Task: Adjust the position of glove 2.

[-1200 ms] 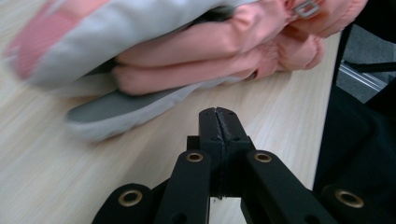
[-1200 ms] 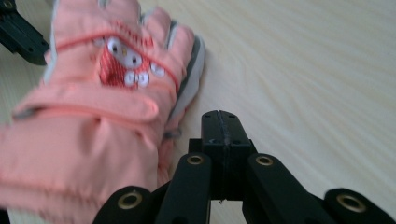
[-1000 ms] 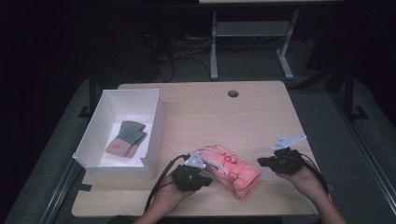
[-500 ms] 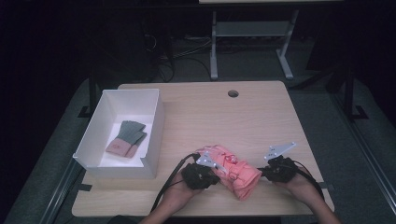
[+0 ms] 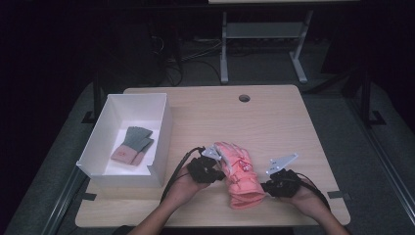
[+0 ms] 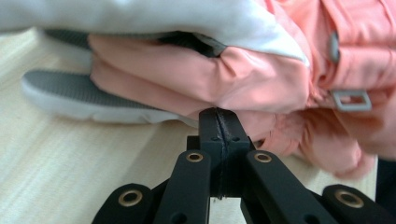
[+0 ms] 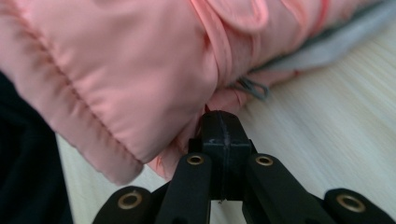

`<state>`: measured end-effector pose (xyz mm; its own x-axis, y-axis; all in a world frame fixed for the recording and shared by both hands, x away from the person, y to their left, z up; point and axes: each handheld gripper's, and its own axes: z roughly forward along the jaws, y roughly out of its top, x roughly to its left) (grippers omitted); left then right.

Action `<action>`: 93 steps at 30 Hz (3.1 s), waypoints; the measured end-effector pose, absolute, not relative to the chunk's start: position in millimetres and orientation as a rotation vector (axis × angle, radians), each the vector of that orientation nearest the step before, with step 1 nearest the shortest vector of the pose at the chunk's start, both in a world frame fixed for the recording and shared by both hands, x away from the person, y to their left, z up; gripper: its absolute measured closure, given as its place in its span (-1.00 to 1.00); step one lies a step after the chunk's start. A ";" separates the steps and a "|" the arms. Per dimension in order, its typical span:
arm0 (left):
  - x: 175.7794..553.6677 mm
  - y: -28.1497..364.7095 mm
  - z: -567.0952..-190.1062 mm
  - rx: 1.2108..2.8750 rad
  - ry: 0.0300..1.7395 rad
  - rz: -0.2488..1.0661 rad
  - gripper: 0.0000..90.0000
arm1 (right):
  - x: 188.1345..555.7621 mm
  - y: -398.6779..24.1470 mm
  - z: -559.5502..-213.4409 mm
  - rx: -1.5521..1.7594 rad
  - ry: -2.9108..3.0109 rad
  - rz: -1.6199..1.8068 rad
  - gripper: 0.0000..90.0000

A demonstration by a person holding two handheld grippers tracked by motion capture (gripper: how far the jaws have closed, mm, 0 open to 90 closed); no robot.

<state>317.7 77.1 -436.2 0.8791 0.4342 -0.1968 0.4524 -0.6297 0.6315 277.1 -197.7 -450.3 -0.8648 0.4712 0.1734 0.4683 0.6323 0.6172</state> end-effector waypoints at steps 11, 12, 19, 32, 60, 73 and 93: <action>339.8 85.7 -438.6 2.328 0.637 -0.065 0.99 | 271.4 -172.9 -451.8 0.760 2.884 1.148 1.00; 343.0 86.1 -438.9 2.322 0.649 -0.068 0.99 | 271.1 -166.9 -452.5 0.743 2.894 1.156 1.00; 353.8 88.4 -439.3 2.325 0.678 -0.075 0.99 | 270.0 -141.2 -453.2 0.711 2.909 1.161 1.00; 360.5 107.4 -419.3 2.268 0.746 0.010 0.98 | 269.1 -145.5 -446.2 0.724 2.860 1.181 1.00; 359.4 66.7 -386.9 2.284 0.616 -0.087 -0.64 | 272.2 -203.1 -430.0 0.878 2.682 1.181 1.00; 364.5 42.6 -421.0 2.369 0.627 -0.188 -0.67 | 273.1 -210.1 -429.2 0.894 2.662 1.165 1.00; 361.0 23.5 -448.9 2.501 0.636 -0.322 -0.62 | 273.8 -214.4 -428.4 0.892 2.647 1.149 1.00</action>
<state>361.0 23.5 -448.9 0.8605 0.3733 -0.3467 0.5005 -0.7463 0.4387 273.8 -214.4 -428.4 -0.8188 0.5619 0.1180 0.4698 0.5375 0.7003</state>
